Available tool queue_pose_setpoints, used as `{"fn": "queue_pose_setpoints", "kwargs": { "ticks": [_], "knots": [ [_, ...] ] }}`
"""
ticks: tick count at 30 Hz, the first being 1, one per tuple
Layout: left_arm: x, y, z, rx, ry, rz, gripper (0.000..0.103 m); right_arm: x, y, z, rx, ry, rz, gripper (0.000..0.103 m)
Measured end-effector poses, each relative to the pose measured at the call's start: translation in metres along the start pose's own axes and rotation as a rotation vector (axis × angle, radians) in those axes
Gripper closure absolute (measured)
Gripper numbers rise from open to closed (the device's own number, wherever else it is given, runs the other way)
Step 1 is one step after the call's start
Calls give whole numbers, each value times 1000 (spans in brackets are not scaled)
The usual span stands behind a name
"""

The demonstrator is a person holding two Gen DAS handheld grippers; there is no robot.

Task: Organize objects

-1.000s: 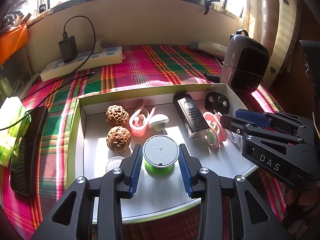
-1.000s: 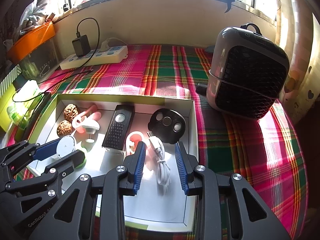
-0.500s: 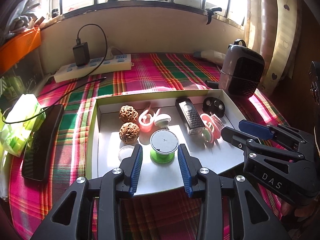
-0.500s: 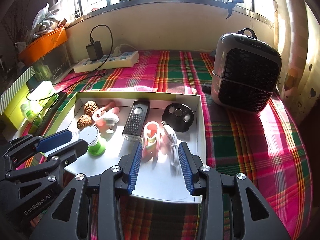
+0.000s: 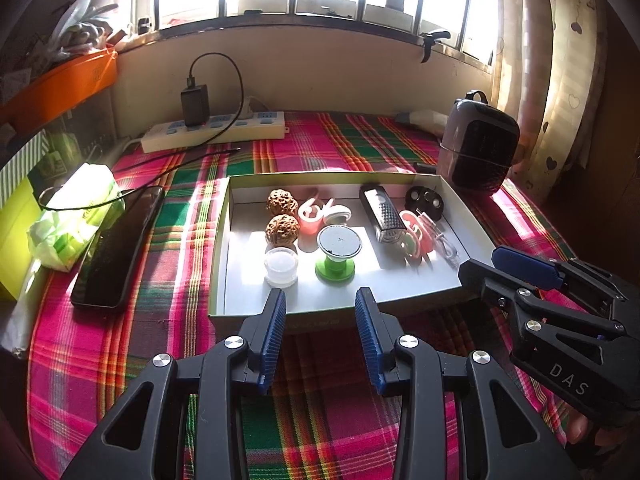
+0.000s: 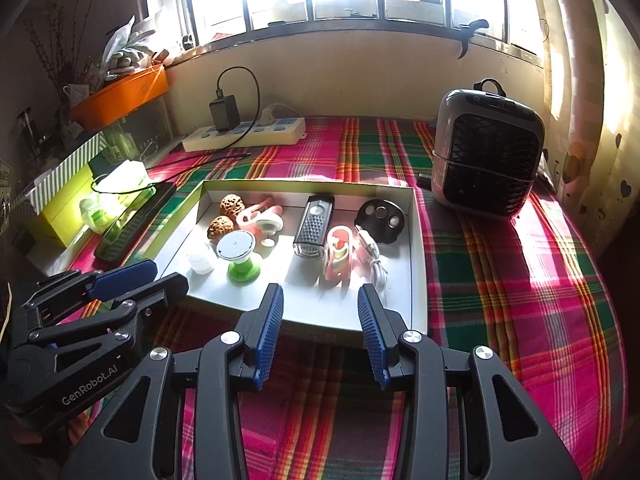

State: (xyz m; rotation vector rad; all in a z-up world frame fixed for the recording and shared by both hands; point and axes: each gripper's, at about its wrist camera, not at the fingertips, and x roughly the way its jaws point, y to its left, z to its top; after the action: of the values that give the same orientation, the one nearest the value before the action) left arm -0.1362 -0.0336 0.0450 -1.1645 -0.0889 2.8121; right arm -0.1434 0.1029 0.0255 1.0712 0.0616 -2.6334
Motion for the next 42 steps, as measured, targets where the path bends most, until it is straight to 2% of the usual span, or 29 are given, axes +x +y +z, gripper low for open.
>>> {"fn": "queue_pose_setpoints", "kwargs": {
  "ticks": [8, 27, 33, 36, 42],
  "knots": [
    [-5, 0, -29, -5, 40, 21, 69, -2, 8, -27, -23, 47, -11, 61],
    [-10, -11, -69, -3, 103, 69, 69, -6, 12, -64, -20, 112, -32, 58],
    [-13, -16, -75, -5, 93, 101, 68, -7, 9, -76, 5, 126, -33, 51],
    [-15, -19, -79, -10, 90, 116, 65, -10, 10, -79, -2, 128, -37, 50],
    [-17, -20, -81, -21, 91, 132, 64, -15, 10, -84, -13, 129, -61, 50]
  ]
}}
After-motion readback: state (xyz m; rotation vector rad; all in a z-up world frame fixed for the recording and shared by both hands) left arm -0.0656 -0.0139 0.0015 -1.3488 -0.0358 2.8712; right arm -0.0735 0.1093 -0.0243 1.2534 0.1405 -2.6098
